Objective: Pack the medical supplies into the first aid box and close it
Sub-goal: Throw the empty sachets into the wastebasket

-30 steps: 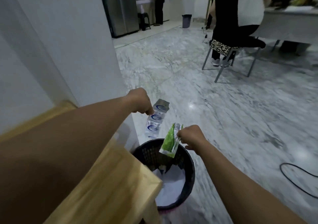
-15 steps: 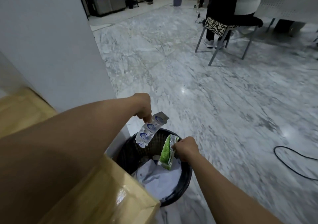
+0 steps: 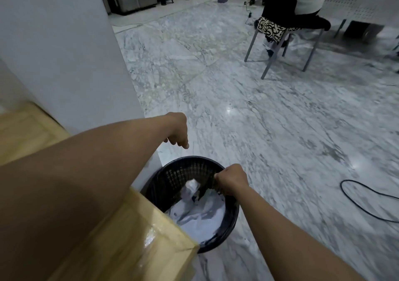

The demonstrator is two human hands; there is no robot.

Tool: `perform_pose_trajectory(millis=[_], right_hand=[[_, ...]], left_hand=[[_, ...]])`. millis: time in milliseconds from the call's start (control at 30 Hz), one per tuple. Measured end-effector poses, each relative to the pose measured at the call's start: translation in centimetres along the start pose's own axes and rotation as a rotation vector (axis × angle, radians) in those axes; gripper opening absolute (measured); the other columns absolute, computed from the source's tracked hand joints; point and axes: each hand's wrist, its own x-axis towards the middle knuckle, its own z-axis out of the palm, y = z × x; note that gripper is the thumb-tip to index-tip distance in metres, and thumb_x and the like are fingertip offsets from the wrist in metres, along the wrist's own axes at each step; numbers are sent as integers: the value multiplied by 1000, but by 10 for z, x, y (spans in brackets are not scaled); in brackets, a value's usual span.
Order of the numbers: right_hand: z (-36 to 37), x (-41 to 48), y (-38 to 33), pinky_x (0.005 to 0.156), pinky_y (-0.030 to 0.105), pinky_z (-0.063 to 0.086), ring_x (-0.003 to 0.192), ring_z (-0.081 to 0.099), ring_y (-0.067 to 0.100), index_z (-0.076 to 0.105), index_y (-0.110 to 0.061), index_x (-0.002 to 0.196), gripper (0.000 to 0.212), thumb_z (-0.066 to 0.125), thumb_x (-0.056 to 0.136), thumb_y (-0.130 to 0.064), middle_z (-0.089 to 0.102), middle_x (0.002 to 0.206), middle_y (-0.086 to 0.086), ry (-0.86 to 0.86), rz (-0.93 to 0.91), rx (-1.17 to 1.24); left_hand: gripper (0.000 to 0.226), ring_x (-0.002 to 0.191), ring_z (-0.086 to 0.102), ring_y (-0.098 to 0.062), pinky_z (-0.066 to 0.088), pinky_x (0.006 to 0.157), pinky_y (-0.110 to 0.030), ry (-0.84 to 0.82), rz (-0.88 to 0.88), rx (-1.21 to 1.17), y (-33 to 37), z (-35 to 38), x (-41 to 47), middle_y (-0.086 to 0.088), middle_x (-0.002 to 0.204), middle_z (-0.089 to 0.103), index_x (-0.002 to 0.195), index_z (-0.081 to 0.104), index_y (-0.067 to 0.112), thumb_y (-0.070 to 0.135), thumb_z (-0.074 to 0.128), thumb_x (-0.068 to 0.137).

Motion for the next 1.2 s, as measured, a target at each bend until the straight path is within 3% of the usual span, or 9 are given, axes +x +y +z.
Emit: perform_pose_trajectory(millis=[100,200,233,267,333,467,600,900,1200], right_hand=[[-11,-11,-13,50,29,38,48,41,21,44,-9,66,26,62,85,-11,40,54,7,16,-76,-45],[-34,-36,-37,48,29,38,47,44,24,47,-6,64,23,55,86,-8,46,57,9,5,-178,-108],[-43,-47,-46,51,34,46,55,55,29,58,0,70,18,53,86,-6,58,66,14,-9,-226,-135],[-52,-55,-53,64,42,55,74,66,34,68,7,90,20,52,88,-6,69,87,19,-22,-275,-162],[-71,-75,-69,90,44,53,109,64,35,60,8,126,37,49,94,-8,65,124,20,-25,-355,-218],[-100,-122,-102,90,32,47,117,58,28,47,-5,141,44,45,100,-19,58,134,12,-3,-538,-321],[-116,-171,-134,98,32,42,134,46,26,32,-9,154,55,43,103,-28,46,150,10,19,-694,-425],[-110,-295,-181,109,47,39,140,38,34,26,-15,156,62,43,101,-40,37,156,13,51,-962,-612],[-68,-425,-180,107,50,41,137,40,35,25,-16,156,66,45,100,-45,36,154,15,10,-1208,-631]], left_hand=[[38,90,69,-23,60,89,-39,-5,18,30,4,0,-13,-14,111,75,114,73,4,32,76,88],[41,97,64,-25,56,89,-35,62,57,118,7,-5,-37,-9,113,69,110,70,2,40,67,94],[39,96,62,-24,53,86,-35,117,78,137,8,-9,-47,-8,112,69,109,69,3,39,64,96],[38,97,62,-23,52,87,-35,173,94,145,8,-13,-58,-8,115,69,114,70,5,38,61,98],[40,110,62,-25,52,90,-36,276,118,168,8,-21,-85,-7,126,66,131,64,13,38,57,100],[47,126,55,-25,50,96,-38,455,74,226,0,-35,-142,-4,137,60,145,51,24,45,45,103],[47,127,53,-27,47,98,-40,613,27,256,-15,-45,-205,-5,135,61,142,54,23,45,42,103],[50,129,50,-30,40,106,-47,771,-165,314,-68,-33,-364,-8,133,61,138,55,18,46,37,102],[52,133,46,-29,37,107,-49,897,-410,241,-106,15,-504,-7,138,59,140,54,19,48,36,101]])
